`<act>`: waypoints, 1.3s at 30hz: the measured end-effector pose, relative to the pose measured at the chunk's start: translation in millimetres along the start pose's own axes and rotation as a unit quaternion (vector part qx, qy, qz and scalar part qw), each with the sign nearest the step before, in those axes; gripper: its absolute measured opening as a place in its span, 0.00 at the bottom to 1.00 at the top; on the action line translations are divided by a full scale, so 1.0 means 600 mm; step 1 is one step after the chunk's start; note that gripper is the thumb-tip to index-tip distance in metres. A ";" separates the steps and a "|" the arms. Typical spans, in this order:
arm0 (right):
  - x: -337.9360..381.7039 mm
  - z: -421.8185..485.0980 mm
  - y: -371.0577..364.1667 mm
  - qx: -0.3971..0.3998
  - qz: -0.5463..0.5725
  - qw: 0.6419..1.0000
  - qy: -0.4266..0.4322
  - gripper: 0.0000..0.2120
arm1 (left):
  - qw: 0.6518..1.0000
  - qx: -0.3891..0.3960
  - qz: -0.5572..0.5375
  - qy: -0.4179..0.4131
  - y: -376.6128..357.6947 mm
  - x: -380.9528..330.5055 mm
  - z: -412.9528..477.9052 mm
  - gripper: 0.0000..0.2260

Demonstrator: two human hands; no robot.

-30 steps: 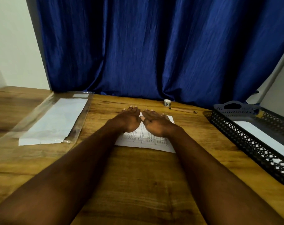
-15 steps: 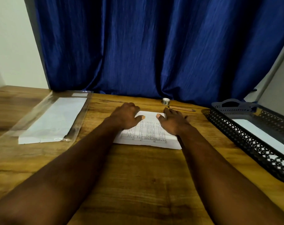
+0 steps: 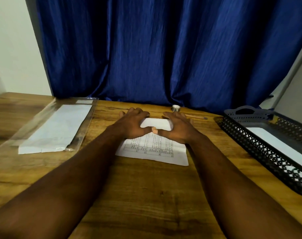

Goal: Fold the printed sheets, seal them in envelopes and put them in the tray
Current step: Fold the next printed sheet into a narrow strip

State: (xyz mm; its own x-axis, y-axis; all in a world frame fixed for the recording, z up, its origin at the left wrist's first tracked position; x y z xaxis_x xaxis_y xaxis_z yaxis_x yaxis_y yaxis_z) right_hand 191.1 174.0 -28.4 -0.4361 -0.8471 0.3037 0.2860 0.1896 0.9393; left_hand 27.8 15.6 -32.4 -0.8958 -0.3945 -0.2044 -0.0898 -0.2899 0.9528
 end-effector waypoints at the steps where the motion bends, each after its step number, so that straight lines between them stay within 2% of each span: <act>1: -0.004 0.003 -0.002 -0.018 0.008 1.000 0.008 0.51 | 1.000 0.002 -0.004 -0.006 0.001 -0.002 -0.002 0.34; 3: -0.006 0.010 -0.005 -0.066 0.012 0.997 0.037 0.49 | 1.000 -0.002 -0.015 -0.011 0.007 -0.005 -0.005 0.37; 5: -0.002 0.014 -0.004 -0.124 0.005 0.990 0.067 0.42 | 0.999 -0.021 -0.023 -0.018 0.015 -0.008 -0.008 0.37; 7: 0.006 0.013 0.001 -0.178 -0.012 0.980 0.089 0.36 | 0.998 -0.053 -0.024 -0.030 0.022 -0.010 -0.010 0.34; 10: 0.015 0.010 0.008 -0.236 -0.067 0.965 0.096 0.31 | 0.992 -0.120 0.010 -0.036 0.032 -0.017 -0.006 0.22; 13: 0.020 0.010 0.010 -0.245 -0.087 0.962 0.081 0.30 | 0.978 -0.195 0.052 -0.042 0.037 -0.021 -0.002 0.12; 19: 0.024 0.012 0.012 -0.253 -0.108 0.960 0.045 0.16 | 0.967 -0.246 0.034 -0.062 0.035 -0.015 0.000 0.08; 22: 0.024 0.017 0.015 -0.262 -0.119 0.957 0.040 0.14 | 0.969 -0.230 0.055 -0.068 0.047 -0.017 0.004 0.06; 25: 0.024 0.020 0.013 -0.250 -0.127 0.959 0.036 0.11 | 0.981 -0.183 0.046 -0.053 0.045 -0.023 0.001 0.05; 28: 0.026 0.015 0.004 -0.171 -0.140 0.975 0.026 0.10 | 0.995 -0.096 0.005 -0.017 0.029 -0.020 -0.002 0.05; 30: 0.027 0.012 0.003 -0.124 -0.127 0.984 0.011 0.09 | 0.998 -0.067 -0.016 -0.005 0.024 -0.013 -0.001 0.04; 32: 0.025 0.010 0.006 -0.114 -0.107 0.988 0.005 0.08 | 0.998 -0.059 -0.032 -0.014 0.022 -0.007 0.001 0.03; 36: 0.026 0.010 0.005 -0.124 -0.094 0.988 0.001 0.10 | 0.996 -0.055 -0.059 -0.038 0.021 -0.006 -0.005 0.11; 39: 0.027 0.010 0.001 -0.120 -0.088 0.989 0.002 0.12 | 0.996 -0.056 -0.066 -0.034 0.020 -0.005 -0.005 0.09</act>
State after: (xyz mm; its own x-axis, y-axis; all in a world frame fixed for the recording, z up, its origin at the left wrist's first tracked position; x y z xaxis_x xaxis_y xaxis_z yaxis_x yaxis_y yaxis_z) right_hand 179.2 163.2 -21.7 -0.4936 -0.8586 0.1387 0.4006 -0.0829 0.9125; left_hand 30.8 10.4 -20.9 -0.9068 -0.2880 -0.3078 -0.1638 -0.4321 0.8868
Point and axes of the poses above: each hand's wrist, its own z-axis towards the middle knuckle, its own y-axis out of the back of the hand, x = y × z, the point moved 1 cm from there along z, towards the middle knuckle, and after that the axes turned 1 degree about -y, right-handed, at the moved point
